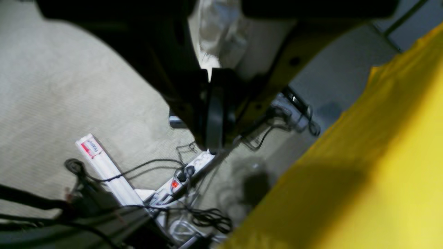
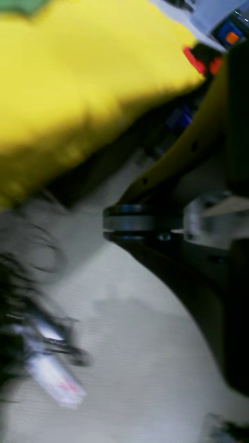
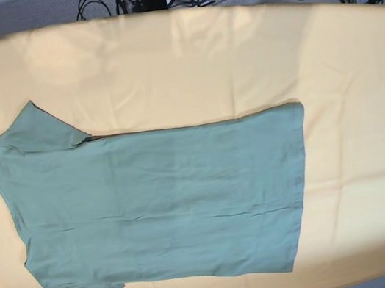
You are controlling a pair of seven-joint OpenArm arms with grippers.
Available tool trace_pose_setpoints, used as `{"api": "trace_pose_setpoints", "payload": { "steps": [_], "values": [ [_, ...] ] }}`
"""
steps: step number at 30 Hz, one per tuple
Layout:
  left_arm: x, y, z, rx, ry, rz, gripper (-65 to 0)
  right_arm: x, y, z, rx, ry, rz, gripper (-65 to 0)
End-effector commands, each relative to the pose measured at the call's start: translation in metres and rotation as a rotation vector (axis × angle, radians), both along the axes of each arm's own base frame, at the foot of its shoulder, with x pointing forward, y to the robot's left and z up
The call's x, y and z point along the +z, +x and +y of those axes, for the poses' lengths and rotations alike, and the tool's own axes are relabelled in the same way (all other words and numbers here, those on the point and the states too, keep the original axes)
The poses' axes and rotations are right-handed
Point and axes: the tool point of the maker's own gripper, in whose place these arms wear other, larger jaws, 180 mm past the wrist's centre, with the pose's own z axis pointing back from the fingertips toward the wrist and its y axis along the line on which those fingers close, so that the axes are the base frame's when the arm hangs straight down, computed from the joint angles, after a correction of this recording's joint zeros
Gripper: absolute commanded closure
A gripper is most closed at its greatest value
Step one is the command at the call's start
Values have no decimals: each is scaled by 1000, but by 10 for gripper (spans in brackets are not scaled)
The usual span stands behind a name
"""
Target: Fold the T-shirt properly
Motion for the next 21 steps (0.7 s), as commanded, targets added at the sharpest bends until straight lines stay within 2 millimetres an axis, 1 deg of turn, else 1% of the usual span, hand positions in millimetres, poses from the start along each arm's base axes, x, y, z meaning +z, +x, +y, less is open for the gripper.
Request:
{"api": "trace_pose_setpoints", "payload": {
  "steps": [1, 4, 5, 8, 10, 12, 14, 16, 19, 21],
  "values": [
    [4, -1, 1, -2, 2, -3, 0, 7, 6, -1, 5, -11, -42, 0],
    [7, 11, 12, 5, 31, -43, 0, 16, 22, -10, -2, -62, -137, 0],
    [8, 14, 16, 8, 40, -54, 0, 21, 29, -12, 9, -84, -188, 0],
    [11, 29, 23, 22, 54, -99, 0, 34, 48, -15, 46, -127, -309, 0],
    [15, 43, 22, 13, 40, -145, 0, 39, 54, -13, 77, -131, -351, 0],
    [15, 52, 18, -25, 27, -161, 0, 41, 60, -8, 94, -114, -380, 0],
    [17, 64, 16, -52, 24, -191, 0, 44, 78, -6, 98, -109, -442, 0],
    [21, 79, 17, -73, 33, -234, 0, 49, 98, -8, 96, -118, -511, 0],
    [29, 101, 19, -104, 48, -300, 0, 58, 128, -18, 89, -145, -606, 0],
    [35, 116, 20, -130, 61, -342, 0, 61, 145, -25, 97, -165, -636, 0]
  ]
}}
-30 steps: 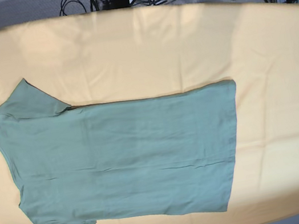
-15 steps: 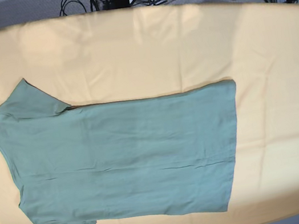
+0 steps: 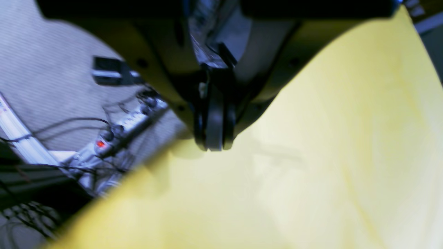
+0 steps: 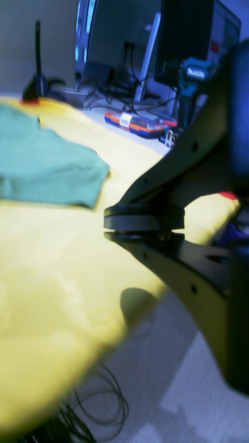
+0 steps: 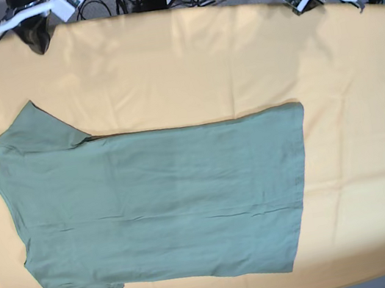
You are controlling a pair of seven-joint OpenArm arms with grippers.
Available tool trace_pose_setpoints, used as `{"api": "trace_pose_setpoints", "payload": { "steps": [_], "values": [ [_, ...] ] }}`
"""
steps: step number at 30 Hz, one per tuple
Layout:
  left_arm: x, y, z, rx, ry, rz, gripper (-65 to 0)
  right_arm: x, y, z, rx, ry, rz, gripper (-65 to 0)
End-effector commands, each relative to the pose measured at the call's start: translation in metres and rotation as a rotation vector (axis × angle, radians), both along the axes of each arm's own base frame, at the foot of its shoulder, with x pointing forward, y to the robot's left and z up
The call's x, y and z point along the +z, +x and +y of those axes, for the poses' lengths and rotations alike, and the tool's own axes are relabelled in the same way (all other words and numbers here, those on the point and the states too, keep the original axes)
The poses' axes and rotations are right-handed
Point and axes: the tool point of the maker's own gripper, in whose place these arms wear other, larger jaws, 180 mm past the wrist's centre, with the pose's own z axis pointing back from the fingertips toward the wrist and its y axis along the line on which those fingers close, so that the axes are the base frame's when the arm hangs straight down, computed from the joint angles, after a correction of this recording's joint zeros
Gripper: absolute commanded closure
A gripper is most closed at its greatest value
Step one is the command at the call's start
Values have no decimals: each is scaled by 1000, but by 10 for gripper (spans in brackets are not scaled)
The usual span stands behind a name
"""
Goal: Fold the T-shirt properly
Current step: 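Move both grippers down to the shirt's collar-side corners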
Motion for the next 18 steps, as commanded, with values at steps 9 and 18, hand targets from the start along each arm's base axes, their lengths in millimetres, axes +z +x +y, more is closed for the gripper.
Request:
{"api": "trace_pose_setpoints", "payload": {
  "steps": [9, 18],
  "values": [
    [39, 59, -4, -158, 50, -192, 0, 31, 54, -39, -44, 97, -137, 0],
    [34, 102, 7, -299, -7, -172, 0, 31, 60, -35, -2, 261, -84, 0]
  ]
}}
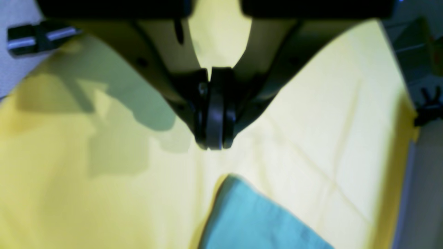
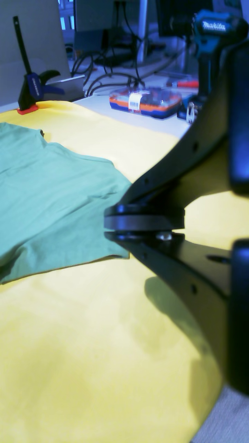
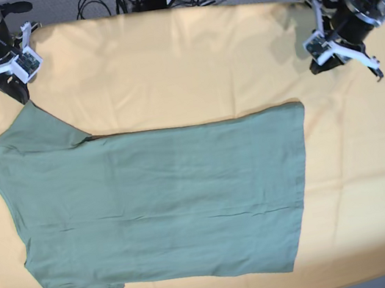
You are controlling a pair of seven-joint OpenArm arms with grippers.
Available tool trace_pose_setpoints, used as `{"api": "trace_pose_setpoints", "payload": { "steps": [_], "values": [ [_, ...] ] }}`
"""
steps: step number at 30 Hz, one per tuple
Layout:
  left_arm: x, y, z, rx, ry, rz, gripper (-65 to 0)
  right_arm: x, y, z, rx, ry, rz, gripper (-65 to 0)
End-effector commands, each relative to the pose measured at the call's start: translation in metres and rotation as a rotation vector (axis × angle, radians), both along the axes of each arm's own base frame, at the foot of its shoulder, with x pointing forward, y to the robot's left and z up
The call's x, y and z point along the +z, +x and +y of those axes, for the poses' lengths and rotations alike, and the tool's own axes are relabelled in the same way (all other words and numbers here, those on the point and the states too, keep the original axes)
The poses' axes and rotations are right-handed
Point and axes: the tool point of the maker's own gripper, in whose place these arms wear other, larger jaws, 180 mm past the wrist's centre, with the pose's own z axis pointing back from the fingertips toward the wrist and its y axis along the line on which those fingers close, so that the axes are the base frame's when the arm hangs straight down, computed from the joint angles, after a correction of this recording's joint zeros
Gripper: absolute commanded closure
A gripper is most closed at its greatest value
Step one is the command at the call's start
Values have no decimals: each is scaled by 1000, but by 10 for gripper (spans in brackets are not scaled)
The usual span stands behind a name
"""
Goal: Fold the T-shirt properly
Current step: 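Move both grippers down to the shirt's collar-side corners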
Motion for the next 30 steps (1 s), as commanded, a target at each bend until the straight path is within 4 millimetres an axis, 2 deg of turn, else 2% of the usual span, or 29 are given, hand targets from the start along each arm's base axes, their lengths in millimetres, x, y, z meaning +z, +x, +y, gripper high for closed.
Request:
{"api": "trace_pose_setpoints", "payload": {
  "steps": [1, 2, 3, 6, 7, 8, 13, 18, 23, 30],
  "values": [
    [10, 9, -2, -44, -20, -30, 0, 10, 3, 4, 22, 1, -36, 0],
    [10, 13, -2, -82, -32, -27, 0, 10, 3, 4, 26, 3, -39, 0],
    [12, 16, -2, -118, -41, -30, -29, 10, 3, 4, 26, 3, -41, 0],
    [17, 30, 0, -174, -53, -54, -246, 10, 3, 5, 29, 3, -38, 0],
    [19, 34, 0, -186, -54, -63, -306, 9, 3, 5, 33, 3, -35, 0],
    [20, 39, 1, -193, -46, -66, -334, 9, 2, 6, 37, 4, -30, 0],
    [12, 58, 9, -206, -3, -53, -336, 7, 1, 8, 44, 7, -20, 0],
    [-9, 68, 4, -260, 47, -30, -336, 5, 0, 11, 32, 63, -7, 0],
    [-26, 87, 8, -266, 115, -46, -336, 5, -1, 12, 33, 63, -4, 0],
    [-50, 93, -8, -295, 104, 0, -336, 4, -2, 11, 32, 63, -1, 0]
  ]
}}
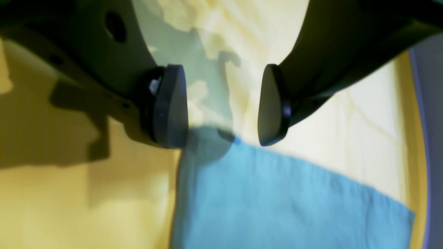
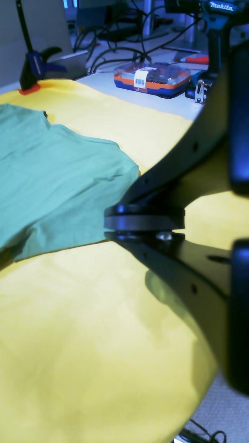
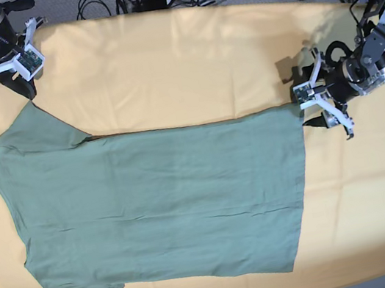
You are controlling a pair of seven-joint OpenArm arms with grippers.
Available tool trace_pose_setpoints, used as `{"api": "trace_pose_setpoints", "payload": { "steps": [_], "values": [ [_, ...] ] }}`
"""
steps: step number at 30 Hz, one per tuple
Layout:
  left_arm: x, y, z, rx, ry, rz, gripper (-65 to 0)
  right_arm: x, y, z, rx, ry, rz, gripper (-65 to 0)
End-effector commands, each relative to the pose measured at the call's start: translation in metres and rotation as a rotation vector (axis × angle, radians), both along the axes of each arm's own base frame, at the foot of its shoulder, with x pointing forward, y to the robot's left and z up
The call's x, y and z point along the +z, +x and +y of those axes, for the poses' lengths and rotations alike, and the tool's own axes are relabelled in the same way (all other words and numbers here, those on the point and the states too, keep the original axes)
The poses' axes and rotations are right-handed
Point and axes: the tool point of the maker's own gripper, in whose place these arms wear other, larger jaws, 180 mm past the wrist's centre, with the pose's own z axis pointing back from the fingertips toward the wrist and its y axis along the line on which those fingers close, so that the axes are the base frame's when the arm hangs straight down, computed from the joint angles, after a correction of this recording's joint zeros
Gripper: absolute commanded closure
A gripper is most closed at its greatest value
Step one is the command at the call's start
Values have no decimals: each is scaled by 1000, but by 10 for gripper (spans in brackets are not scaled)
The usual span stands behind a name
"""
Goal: Fold the T-shirt properly
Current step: 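Move both grippers down to the shirt's collar-side corners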
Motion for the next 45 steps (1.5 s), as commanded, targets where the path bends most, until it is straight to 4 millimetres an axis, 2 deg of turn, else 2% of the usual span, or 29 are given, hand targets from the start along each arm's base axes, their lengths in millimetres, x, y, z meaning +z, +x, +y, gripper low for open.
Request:
{"api": "trace_pose_setpoints", "payload": {
  "steps": [1, 6, 7, 10, 12, 15, 19, 22, 25, 30, 37, 41, 45],
  "values": [
    [7, 7, 3, -1, 5, -16, -336, 8, 2, 2, 14, 1, -29, 0],
    [7, 13, -13, -14, -28, -22, -332, 8, 2, 2, 12, 2, -29, 0],
    [8, 14, -14, -15, -32, -27, -313, 8, 2, 2, 12, 2, -29, 0],
    [15, 21, -15, -17, -37, -50, -199, 9, 2, 3, 17, 6, -35, 0],
    [20, 25, -15, -17, -37, -63, -156, 11, 3, 6, 26, 15, -44, 0],
    [24, 29, -15, -18, -37, -76, -121, 11, 3, 9, 25, 50, -43, -65],
    [25, 31, -19, -19, -45, -80, 0, 13, 6, 10, 27, 61, -54, -147],
    [25, 31, -24, -23, -58, -80, 0, 18, 13, 12, 38, 67, -79, -185],
    [25, 33, -26, -14, -62, -89, 0, 5, 16, 9, 53, 61, -56, -206],
    [26, 35, -25, -6, -65, -100, 0, -25, 13, 10, 84, 127, 48, -377],
    [26, 35, -25, -4, -66, -97, 0, -48, 30, -15, 26, 100, 65, -379],
    [26, 35, -25, -4, -66, -96, 0, -68, 32, -24, 27, 93, 122, -379],
    [26, 34, -26, -2, -73, -93, 0, -77, 39, -31, 9, 115, 141, -379]
  ]
}}
